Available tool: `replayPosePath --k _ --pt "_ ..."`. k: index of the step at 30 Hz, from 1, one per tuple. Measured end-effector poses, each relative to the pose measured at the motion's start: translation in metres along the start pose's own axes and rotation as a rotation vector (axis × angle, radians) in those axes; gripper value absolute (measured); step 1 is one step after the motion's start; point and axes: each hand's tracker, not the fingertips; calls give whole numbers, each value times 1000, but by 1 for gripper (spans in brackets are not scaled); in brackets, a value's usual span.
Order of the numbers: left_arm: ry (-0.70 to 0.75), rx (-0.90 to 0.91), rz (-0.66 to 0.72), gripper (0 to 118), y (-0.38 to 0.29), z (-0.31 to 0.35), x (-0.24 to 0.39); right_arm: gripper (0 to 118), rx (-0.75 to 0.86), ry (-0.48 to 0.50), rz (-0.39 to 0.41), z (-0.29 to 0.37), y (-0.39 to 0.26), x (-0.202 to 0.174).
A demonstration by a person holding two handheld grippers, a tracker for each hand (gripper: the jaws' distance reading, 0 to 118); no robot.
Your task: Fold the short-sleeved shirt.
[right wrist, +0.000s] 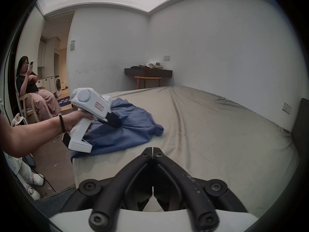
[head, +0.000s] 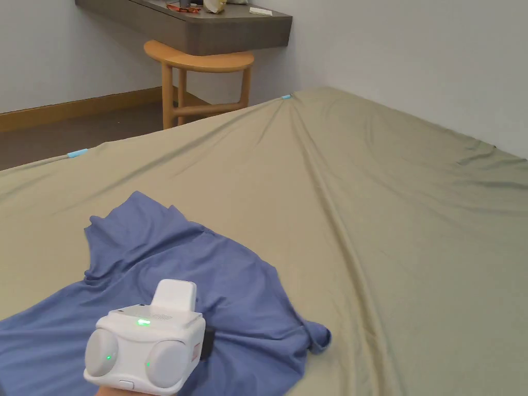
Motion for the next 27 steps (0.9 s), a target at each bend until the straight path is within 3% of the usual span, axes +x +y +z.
replayPosePath --k 1,6,12,14,19,23,27 --pt "5 -3 16 8 0 0 -2 2 -1 -10 -7 2 -1 2" --pt "-140 13 317 4 4 9 -29 2 18 -80 -63 22 -3 17" --pt "-495 94 631 4 4 21 -57 2 51 -166 -126 52 -9 35" --pt "-562 118 631 3 5 27 -44 2 62 -210 -168 64 -11 41" --pt "-672 156 580 3 15 43 15 2 99 -286 -179 106 -17 49" --pt "-921 171 580 3 27 60 75 2 137 -404 -189 154 -25 57" --pt "-1148 152 425 3 27 103 165 2 151 -543 -249 207 -42 68"
